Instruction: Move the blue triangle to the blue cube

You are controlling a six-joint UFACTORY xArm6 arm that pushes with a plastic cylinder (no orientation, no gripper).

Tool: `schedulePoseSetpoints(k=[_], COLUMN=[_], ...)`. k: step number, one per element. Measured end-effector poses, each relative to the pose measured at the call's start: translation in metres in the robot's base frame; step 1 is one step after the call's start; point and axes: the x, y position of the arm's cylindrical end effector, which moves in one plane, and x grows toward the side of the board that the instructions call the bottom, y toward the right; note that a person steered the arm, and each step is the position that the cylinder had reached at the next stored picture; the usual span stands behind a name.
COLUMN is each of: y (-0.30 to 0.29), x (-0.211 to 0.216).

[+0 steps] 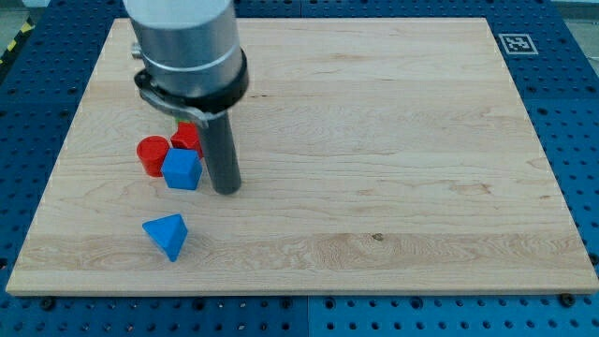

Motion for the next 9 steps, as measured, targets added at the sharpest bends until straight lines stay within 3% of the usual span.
schedulePoseSetpoints(k=[2,3,4,7,9], y=[0.028,-0.003,-0.036,-0.038,-0.046], x=[0.075,0.096,0.098,0.069,0.073])
